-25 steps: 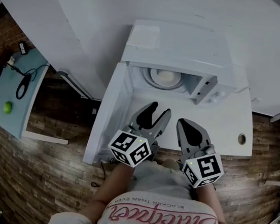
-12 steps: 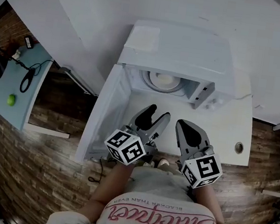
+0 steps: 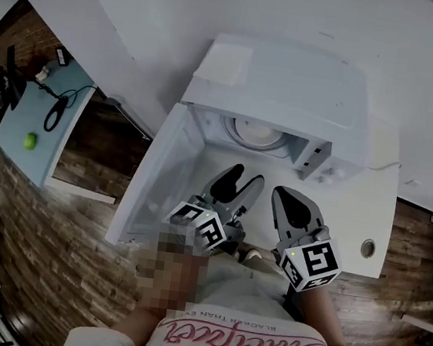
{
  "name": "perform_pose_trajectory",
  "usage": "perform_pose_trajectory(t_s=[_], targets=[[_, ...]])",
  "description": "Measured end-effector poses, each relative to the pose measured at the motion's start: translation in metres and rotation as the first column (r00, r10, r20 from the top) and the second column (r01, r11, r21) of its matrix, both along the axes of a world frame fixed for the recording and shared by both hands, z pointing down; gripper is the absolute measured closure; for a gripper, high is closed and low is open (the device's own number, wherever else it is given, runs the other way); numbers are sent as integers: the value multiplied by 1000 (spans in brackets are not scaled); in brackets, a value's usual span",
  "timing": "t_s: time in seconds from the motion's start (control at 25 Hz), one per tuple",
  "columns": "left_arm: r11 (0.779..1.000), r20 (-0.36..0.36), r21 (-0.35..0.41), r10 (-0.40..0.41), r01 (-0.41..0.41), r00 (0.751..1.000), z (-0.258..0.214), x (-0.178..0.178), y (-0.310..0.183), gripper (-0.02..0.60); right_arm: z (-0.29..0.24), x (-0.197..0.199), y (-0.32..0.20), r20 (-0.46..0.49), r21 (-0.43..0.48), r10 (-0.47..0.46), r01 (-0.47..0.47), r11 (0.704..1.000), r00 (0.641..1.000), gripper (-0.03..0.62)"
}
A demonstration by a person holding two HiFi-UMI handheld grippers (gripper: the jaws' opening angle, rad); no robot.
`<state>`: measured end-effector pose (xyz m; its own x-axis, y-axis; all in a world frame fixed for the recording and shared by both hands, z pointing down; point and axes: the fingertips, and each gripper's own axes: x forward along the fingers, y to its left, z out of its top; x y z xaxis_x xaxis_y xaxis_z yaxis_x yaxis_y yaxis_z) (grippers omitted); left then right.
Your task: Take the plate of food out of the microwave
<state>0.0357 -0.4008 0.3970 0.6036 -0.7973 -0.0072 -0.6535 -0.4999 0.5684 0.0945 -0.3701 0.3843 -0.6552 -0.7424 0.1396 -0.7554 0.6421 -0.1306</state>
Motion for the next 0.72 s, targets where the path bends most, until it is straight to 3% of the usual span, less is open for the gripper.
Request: perform_pose_trajectory(t_s=[0.16,0.4,0.72], targets=[[997,-9,-59,-59,58,998,13,-1,-4,308,9,2,-2,9,-20,-31,31,999,999,582],[981,-106,-163,-124,105,987,32,0,-6,308,21,5,-3,13,-43,-61,62,997,998,582],[955,-102,-246,-193,163,976,51,-5,-12,308,30,2,-2,18,-63,-86,87,994,996,582]])
